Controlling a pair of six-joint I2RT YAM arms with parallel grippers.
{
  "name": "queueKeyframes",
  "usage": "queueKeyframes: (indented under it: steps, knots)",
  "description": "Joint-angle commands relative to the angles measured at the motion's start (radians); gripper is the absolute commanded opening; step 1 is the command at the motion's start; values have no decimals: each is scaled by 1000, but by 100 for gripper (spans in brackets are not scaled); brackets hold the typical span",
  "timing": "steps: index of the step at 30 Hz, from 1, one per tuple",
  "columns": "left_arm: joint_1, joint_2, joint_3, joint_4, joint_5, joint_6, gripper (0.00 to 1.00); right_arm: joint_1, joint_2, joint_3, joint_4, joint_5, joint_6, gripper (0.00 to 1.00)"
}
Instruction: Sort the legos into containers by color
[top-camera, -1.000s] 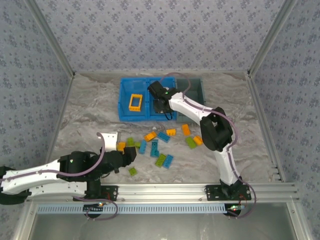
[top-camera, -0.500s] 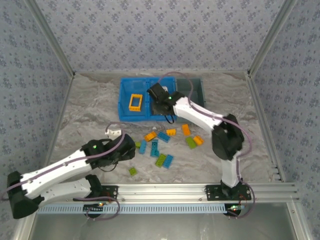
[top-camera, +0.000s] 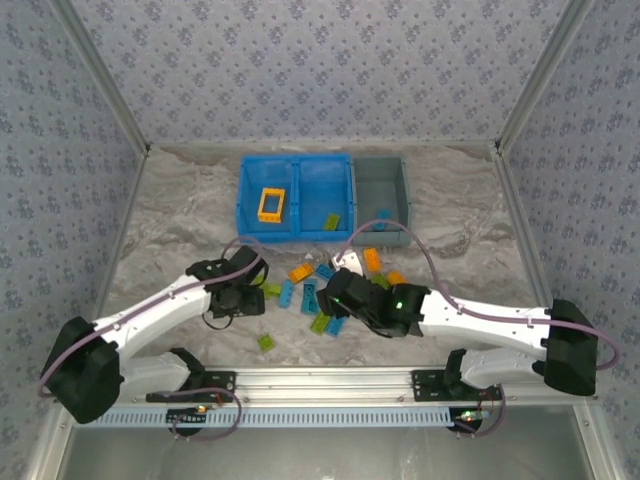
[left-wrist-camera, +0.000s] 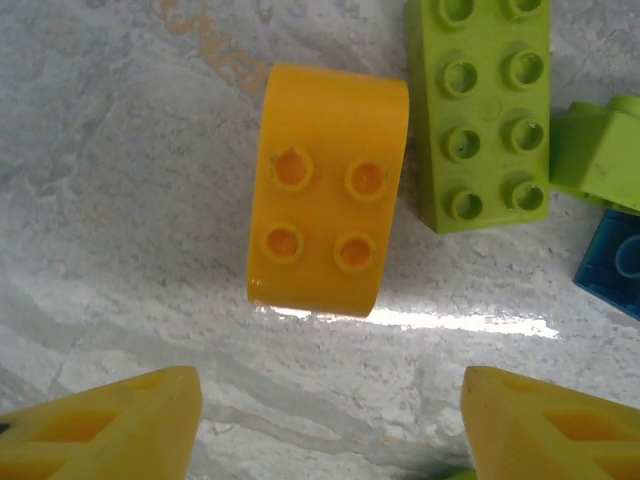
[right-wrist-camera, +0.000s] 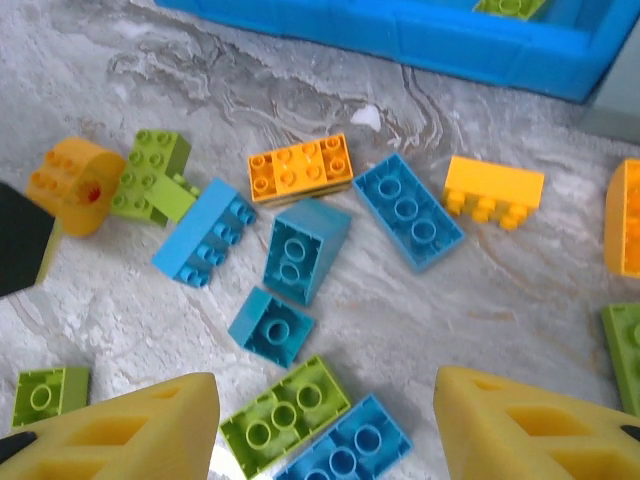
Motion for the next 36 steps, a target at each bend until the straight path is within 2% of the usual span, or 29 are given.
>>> queueKeyframes:
  steps: [1,10,16,18,22,26,31,36]
  knots:
    - [32,33,-7,56,27,83,64,24,-42,1,-26,64,80,61]
    - [79,137,-18,148,18,136,52,34,-45,26,-19,62,72,61]
    - [80,168,-16,187,-2,147,39,56,-62,-6,88,2,10,61]
    - [78,150,-5,157,-34,142,34,63,-73,-10,100,2,2,61]
    - [68,48,76,18,-120,146,32,74,-113,-10,124,23,-29,61]
    - [70,59,293,-77,-130,204,32,69,-146,-1,197,84,-97,61]
    - [93,277,594,-116,-152,285,32,-8,-103,51,294,159,-176,65]
    - [168,543,891,-151,-185,337,32,-90,-16,93,451,185,-279,67]
